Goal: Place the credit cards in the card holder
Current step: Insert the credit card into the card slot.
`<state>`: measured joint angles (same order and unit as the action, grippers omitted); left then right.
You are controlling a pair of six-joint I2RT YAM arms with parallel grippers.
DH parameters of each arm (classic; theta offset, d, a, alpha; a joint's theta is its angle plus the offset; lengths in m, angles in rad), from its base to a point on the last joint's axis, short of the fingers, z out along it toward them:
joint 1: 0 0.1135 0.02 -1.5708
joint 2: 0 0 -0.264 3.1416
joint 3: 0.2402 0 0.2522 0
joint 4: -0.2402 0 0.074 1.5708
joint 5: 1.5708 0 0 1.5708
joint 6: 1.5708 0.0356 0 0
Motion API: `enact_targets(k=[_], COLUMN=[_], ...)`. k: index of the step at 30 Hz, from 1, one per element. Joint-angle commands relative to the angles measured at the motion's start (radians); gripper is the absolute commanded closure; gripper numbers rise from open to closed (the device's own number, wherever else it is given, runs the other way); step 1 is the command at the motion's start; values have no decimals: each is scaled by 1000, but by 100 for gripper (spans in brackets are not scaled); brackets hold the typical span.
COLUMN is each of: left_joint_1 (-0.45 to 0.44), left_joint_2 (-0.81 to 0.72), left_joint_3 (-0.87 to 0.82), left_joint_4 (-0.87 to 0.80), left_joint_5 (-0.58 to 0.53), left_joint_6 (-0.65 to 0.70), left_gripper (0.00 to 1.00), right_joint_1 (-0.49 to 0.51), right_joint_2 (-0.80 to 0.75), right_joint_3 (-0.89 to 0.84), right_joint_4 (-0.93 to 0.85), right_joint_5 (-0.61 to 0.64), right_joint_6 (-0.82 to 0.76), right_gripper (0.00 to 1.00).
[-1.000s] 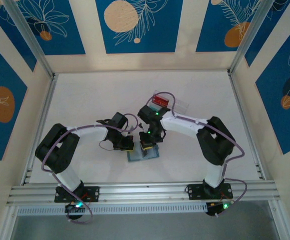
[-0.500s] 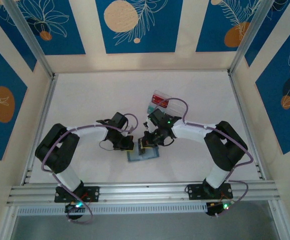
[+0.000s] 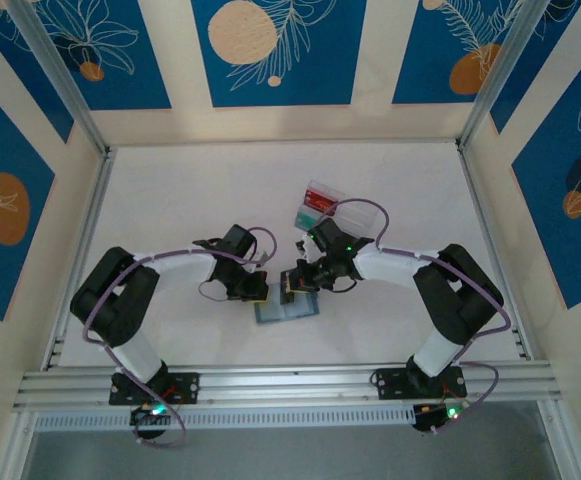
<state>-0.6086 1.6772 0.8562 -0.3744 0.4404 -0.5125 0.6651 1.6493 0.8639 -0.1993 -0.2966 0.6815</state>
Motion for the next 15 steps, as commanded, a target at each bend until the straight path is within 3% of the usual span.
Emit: enact_targets(k=[1, 15], left_joint_1=[11, 11], left_joint_2=[15, 11], left_joint_3=[-20, -20], left_joint_4=[-58, -61], left_joint_5=[-48, -49], left_joint_6=[30, 25], left_gripper=[96, 96], right_joint_1=[-4, 2], right_joint_2=[-6, 19], right_joint_3=[-20, -54], right_joint_4=[16, 75], right_joint_5=[-22, -98], right_joint_6=[3, 41], right_gripper=[100, 100])
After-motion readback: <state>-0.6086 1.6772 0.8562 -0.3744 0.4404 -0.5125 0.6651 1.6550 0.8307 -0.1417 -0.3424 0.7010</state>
